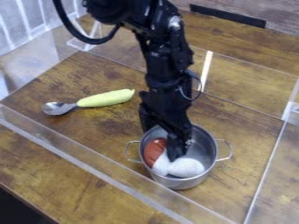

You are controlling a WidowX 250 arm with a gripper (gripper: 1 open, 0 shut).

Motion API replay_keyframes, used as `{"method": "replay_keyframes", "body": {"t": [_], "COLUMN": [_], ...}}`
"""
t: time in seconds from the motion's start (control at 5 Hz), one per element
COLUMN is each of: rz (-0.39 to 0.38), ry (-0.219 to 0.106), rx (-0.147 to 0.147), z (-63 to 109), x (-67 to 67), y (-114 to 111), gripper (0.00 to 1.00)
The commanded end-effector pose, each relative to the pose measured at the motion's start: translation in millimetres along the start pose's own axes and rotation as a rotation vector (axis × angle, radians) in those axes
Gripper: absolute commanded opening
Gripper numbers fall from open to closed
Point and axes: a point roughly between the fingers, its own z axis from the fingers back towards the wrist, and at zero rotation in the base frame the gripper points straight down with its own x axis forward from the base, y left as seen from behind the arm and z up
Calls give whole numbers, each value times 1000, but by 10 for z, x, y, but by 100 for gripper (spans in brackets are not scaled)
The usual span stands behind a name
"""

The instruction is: Remove the mushroom from the silver pot and put it on the table

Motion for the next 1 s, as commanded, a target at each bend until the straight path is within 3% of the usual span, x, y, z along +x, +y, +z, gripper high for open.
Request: {"method": "replay_keyframes", "body": {"t": [0.0,0.2,0.4,0.6,0.8], "rz": [-6,-14,-82,-148,-188], "ry": [-40,-40,-34,-27,-25], "rx": [9,3,-5,-14,-24], "z": [103,93,77,54,66], "x": [-29,-56,-12,18,7], "y": [153,216,112,0,-88], "gripper": [100,100,100,0,0]}}
